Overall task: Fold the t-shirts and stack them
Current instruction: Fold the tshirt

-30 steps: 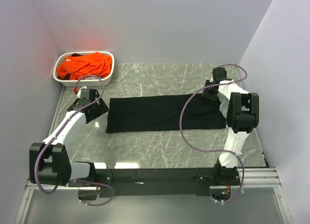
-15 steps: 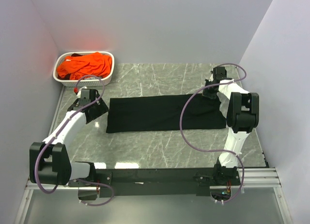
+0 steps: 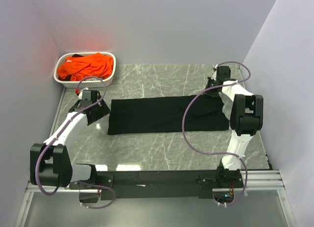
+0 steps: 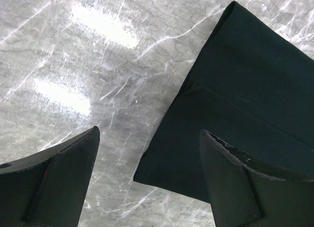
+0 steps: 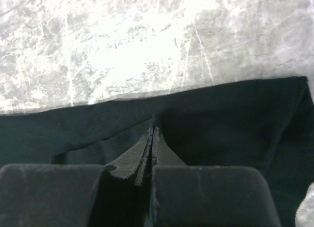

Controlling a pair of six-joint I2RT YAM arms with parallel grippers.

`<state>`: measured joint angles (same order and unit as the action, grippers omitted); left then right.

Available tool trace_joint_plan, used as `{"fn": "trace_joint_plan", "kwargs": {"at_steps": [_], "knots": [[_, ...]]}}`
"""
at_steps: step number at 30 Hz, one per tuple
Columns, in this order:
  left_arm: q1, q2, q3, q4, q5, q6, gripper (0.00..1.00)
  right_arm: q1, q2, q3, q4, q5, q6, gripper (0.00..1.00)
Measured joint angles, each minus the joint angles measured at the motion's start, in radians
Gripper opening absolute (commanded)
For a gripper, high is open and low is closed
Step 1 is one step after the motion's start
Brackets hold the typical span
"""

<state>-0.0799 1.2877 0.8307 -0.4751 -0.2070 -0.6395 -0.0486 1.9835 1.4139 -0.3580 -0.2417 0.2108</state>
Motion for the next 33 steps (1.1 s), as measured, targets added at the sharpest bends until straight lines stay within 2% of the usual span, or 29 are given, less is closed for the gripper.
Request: {"fn": "trace_joint_plan", "kwargs": {"at_steps": [17,21,25,28,33], "knots": [[0.0,0.0,0.0,0.0,0.0,0.0,0.88,0.0,-0.018,-0.001,0.076,-0.064,-0.008,0.01],[0.0,0.0,0.0,0.0,0.0,0.0,0.88,0.0,-0.021,-0.001,0.082,-0.052,-0.015,0.08],[0.0,0.0,0.0,0.0,0.0,0.0,0.88,0.0,-0.006,0.016,0.068,-0.015,-0.016,0.32],[0.0,0.0,0.0,0.0,0.0,0.0,0.88,0.0,0.003,0.034,0.054,0.019,-0.014,0.37],[0.0,0.0,0.0,0.0,0.0,0.0,0.88,0.011,-0.016,0.027,0.034,0.097,0.006,0.37]]}}
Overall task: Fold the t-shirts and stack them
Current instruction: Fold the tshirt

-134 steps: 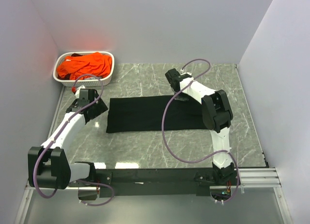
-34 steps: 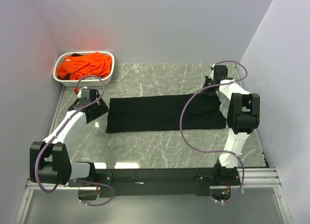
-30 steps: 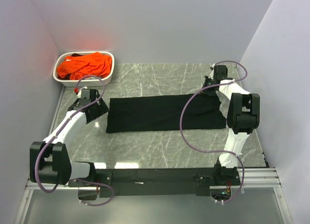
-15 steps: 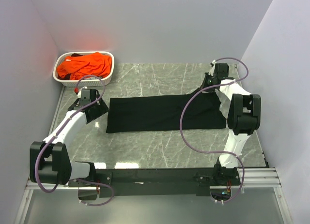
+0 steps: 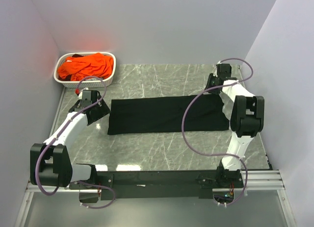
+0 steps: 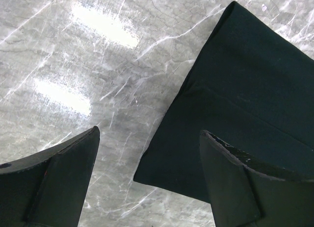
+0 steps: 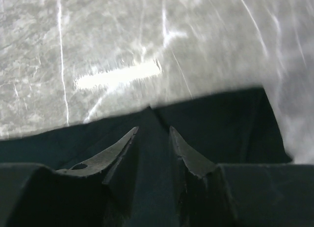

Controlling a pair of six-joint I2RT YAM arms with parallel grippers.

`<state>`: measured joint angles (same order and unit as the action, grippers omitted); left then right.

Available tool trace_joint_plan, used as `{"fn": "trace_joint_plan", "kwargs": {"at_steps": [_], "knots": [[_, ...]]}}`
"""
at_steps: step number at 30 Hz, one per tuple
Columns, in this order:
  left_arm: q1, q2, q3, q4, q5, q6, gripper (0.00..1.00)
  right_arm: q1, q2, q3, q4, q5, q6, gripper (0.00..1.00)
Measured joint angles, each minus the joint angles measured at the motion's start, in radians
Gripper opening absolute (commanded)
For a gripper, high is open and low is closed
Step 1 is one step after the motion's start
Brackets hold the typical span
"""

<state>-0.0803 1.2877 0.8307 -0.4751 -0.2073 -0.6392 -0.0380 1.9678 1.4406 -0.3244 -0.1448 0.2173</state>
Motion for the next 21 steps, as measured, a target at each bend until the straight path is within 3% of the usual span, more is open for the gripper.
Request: {"fn": "trace_joint_plan", "kwargs": {"at_steps": [6,11,21], "knots": [[0.0,0.0,0.0,0.001,0.0,0.0,0.88,0.009,-0.193,-0.188,0.009,0.079,0.108,0.32],[0.0,-0.001,0.0,0.001,0.0,0.0,0.88,-0.009,-0.342,-0.372,0.083,-0.005,0.191,0.3],[-0.006,-0.003,0.0,0.001,0.0,0.0,0.88,-0.148,-0.262,-0.544,0.292,-0.25,0.312,0.28]]}}
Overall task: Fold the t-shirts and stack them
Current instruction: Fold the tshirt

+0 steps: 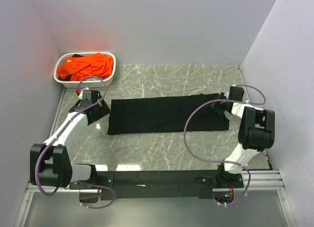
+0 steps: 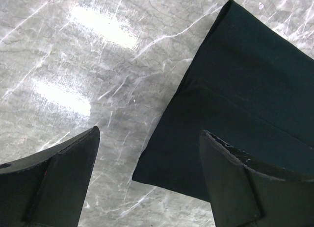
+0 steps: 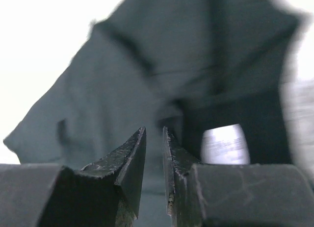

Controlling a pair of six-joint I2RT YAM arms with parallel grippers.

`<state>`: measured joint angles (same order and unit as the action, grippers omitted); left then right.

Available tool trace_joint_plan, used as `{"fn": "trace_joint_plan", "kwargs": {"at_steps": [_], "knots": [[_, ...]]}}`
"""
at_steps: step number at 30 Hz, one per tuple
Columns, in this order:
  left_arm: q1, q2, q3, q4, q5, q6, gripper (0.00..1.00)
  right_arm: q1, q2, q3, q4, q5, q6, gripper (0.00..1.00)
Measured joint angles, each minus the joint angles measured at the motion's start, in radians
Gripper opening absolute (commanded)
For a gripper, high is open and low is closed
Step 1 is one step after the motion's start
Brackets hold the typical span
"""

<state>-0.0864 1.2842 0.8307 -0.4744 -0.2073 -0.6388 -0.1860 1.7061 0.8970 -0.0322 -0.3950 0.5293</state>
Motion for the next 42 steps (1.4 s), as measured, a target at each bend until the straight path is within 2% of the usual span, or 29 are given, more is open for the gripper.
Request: {"fn": "trace_joint_plan", "kwargs": {"at_steps": [6,11,15,19,23,28,33,37,42], "knots": [[-0.013,0.0,0.0,0.008,0.002,0.011,0.88,-0.083,0.059,0.02,-0.006,-0.027,0.024,0.29],[-0.069,0.009,0.02,0.007,0.012,0.019,0.88,-0.079,-0.023,0.053,-0.051,0.011,0.032,0.38],[-0.156,0.112,0.172,-0.016,0.013,0.038,0.89,-0.021,-0.174,0.053,-0.125,0.098,0.043,0.4],[-0.233,0.301,0.396,-0.021,0.008,0.075,0.8,0.092,-0.284,0.022,-0.166,0.193,0.073,0.39],[-0.278,0.453,0.52,-0.004,0.004,0.117,0.76,0.173,-0.33,-0.071,-0.183,0.209,0.127,0.39],[-0.304,0.611,0.607,-0.014,-0.006,0.157,0.74,0.206,-0.287,-0.132,-0.216,0.218,0.174,0.39],[-0.306,0.691,0.613,-0.033,-0.029,0.153,0.74,0.211,-0.185,-0.111,-0.216,0.211,0.177,0.4],[-0.304,0.705,0.593,-0.043,-0.03,0.124,0.74,0.212,-0.096,-0.068,-0.233,0.202,0.173,0.4],[-0.304,0.672,0.501,-0.021,-0.016,0.072,0.73,0.212,0.024,0.073,-0.262,0.184,0.148,0.4]]}}
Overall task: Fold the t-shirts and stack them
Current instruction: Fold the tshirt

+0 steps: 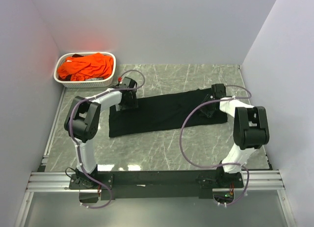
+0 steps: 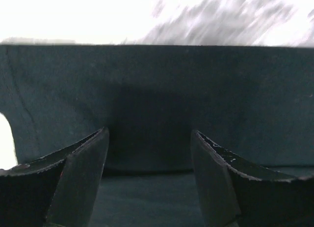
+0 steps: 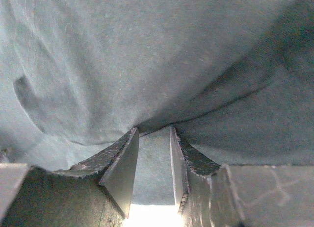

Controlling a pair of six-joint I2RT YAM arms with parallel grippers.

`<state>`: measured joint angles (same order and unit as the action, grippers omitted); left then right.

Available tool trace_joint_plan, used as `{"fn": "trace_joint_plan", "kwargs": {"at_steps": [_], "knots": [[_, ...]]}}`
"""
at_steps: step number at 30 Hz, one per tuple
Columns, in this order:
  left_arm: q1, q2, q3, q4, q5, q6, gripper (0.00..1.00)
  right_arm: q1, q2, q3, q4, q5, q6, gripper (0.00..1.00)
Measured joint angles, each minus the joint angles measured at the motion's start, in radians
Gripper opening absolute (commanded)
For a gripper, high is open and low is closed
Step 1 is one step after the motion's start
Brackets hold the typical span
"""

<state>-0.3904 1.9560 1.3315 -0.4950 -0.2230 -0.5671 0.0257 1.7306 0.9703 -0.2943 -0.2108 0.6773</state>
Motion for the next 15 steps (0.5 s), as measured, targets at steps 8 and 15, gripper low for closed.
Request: {"fn": "trace_joint_plan", "kwargs": {"at_steps": [8,15], "knots": [[0.002,-0.175,-0.228,0.023,0.098,-0.063,0.71,0.008,0.176,0.247,-0.102,-0.018,-0.054,0.4],[-0.079,-0.373,-0.452,0.027,0.267,-0.153,0.73,0.061,0.359,0.531,-0.211,-0.026,-0.102,0.4]]}}
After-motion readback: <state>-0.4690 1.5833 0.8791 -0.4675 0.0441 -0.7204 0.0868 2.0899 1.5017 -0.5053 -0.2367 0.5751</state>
